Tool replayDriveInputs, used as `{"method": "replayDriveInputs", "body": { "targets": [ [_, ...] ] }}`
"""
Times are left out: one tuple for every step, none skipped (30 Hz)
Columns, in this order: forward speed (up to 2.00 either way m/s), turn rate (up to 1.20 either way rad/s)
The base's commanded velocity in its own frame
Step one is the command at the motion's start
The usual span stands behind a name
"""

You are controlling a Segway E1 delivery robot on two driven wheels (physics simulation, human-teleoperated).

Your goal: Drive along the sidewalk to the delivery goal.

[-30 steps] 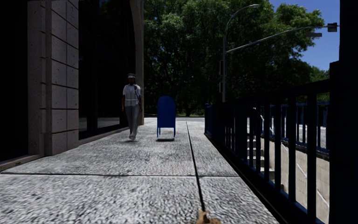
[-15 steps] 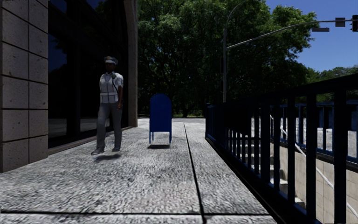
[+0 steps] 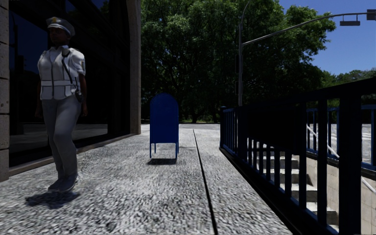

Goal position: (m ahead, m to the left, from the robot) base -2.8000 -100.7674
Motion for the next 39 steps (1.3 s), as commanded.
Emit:
{"method": "replayDriveInputs", "body": {
  "targets": [
    [1.23, 0.00],
    [1.23, 0.00],
    [1.23, 0.02],
    [1.23, 0.09],
    [1.22, 0.17],
    [1.22, 0.17],
    [1.21, 0.27],
    [1.20, 0.34],
    [1.20, 0.37],
    [1.20, 0.38],
    [1.20, 0.38],
    [1.20, 0.39],
    [1.20, 0.40],
    [1.19, 0.40],
    [1.19, 0.40],
    [1.19, 0.40],
    [1.19, 0.40],
    [1.19, 0.41],
    [1.19, 0.41],
    [1.19, 0.43],
    [1.19, 0.43],
    [1.19, 0.44],
    [1.19, 0.45],
    [1.19, 0.45],
    [1.19, 0.47],
    [1.19, 0.47],
    [1.19, 0.51],
    [1.19, 0.54],
    [1.18, 0.54],
    [1.18, 0.55],
    [1.18, 0.55],
    [1.18, 0.56],
    [1.17, 0.58],
    [1.17, 0.65],
    [1.15, 0.71],
    [1.12, 0.76],
    [1.12, 0.76],
    [1.11, 0.77],
    [1.10, 0.78]
  ]
}}
